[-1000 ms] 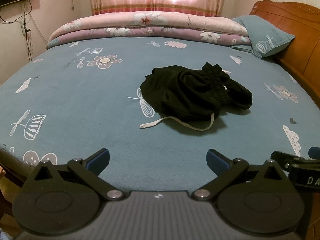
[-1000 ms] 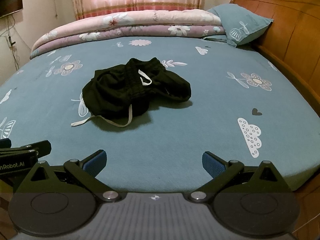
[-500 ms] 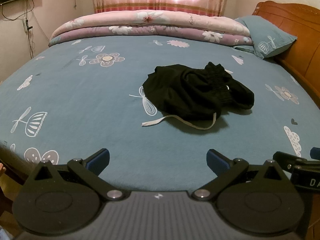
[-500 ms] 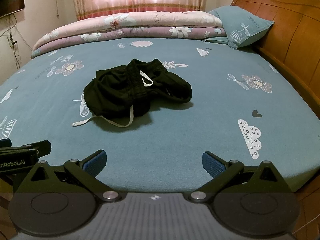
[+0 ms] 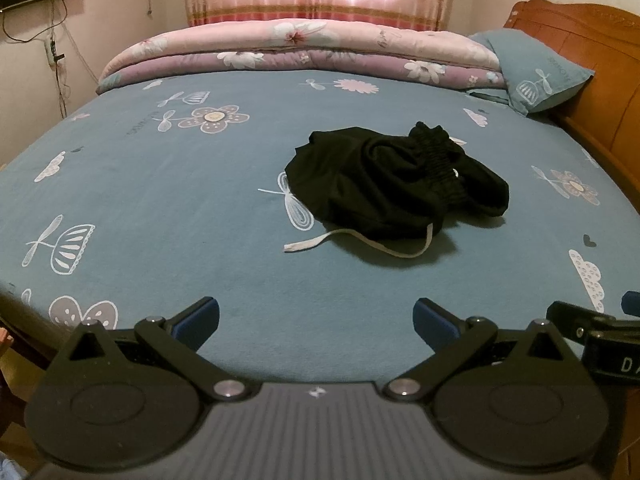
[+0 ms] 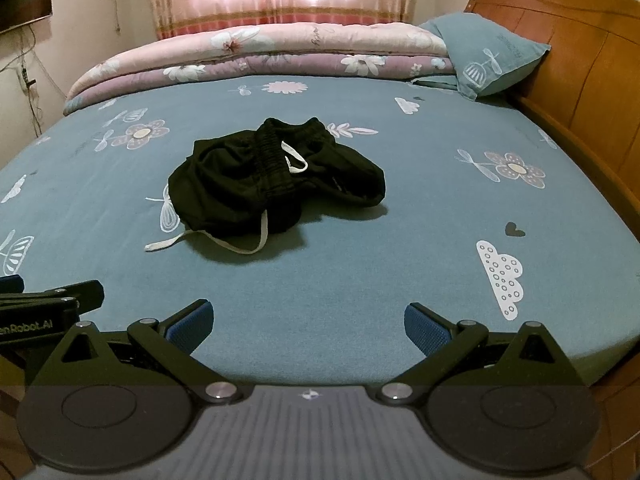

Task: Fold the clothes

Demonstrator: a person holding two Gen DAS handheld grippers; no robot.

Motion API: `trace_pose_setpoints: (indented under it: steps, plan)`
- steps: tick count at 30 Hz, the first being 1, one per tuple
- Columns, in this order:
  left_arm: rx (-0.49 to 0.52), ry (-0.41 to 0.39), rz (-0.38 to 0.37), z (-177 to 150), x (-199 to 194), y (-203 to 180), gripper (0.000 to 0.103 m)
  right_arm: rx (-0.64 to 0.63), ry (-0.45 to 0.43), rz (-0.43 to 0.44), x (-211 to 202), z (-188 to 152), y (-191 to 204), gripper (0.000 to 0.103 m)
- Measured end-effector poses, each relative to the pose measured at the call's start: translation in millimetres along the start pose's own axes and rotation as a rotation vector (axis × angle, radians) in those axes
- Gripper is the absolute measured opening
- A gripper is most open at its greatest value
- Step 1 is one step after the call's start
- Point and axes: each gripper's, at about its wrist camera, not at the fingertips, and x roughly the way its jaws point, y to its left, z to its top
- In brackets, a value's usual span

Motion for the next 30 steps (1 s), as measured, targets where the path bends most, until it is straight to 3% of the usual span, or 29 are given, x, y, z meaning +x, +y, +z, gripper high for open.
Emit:
trace_pose_setpoints:
  steps: [30]
  plan:
    - [0.023,0.021,0.000,-3,12,2,0.102,-0.023,0.057,0.000,20,0,4,0.103]
